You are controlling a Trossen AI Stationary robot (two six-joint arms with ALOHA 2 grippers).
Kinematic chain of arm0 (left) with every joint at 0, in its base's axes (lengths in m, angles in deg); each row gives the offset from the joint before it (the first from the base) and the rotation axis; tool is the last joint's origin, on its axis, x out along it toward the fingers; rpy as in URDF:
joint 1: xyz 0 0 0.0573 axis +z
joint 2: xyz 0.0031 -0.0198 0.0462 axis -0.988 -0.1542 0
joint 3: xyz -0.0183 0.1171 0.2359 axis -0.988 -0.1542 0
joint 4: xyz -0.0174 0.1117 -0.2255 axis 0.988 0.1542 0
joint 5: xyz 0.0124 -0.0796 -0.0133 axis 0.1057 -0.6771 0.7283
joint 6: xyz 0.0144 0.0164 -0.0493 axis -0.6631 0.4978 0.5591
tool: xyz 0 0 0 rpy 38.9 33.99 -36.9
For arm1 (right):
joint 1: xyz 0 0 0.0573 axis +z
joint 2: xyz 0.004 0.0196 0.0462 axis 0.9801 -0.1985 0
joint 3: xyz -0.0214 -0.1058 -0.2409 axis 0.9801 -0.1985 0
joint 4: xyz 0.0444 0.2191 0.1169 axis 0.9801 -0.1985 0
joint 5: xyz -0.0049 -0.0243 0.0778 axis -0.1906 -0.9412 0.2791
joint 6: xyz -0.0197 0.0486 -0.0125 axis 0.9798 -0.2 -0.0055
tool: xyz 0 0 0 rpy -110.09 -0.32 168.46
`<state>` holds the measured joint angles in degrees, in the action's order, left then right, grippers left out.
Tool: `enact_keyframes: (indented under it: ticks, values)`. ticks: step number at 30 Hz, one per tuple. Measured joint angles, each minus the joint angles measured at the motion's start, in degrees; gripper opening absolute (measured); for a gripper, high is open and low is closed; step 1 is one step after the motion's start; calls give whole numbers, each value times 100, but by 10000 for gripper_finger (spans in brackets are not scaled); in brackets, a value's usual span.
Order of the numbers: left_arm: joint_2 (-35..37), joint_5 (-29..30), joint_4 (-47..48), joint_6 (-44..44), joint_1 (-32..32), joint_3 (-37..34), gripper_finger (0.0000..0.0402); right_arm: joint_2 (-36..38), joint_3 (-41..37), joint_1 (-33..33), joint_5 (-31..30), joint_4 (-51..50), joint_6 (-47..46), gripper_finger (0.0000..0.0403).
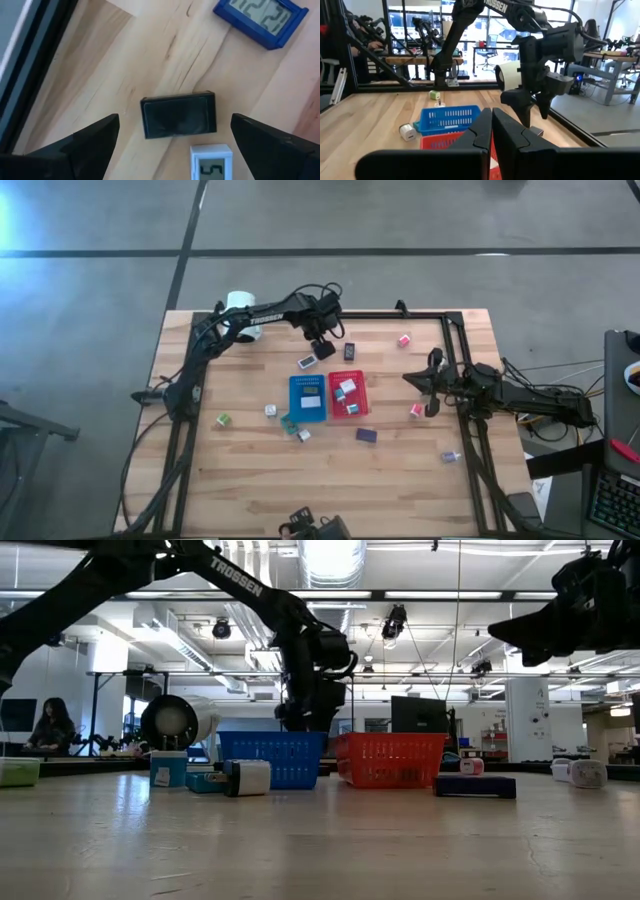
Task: Pick & Place Office items
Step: Put the black digital clock into the blue bin
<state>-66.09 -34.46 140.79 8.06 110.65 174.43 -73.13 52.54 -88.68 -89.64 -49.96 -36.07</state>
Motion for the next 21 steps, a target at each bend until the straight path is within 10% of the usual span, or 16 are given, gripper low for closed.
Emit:
enact_keyframes:
  ticks: [21]
  values:
    - [-63,-303,-275,150,57,-361,390,0,0,-1,-2,72,-2,8]
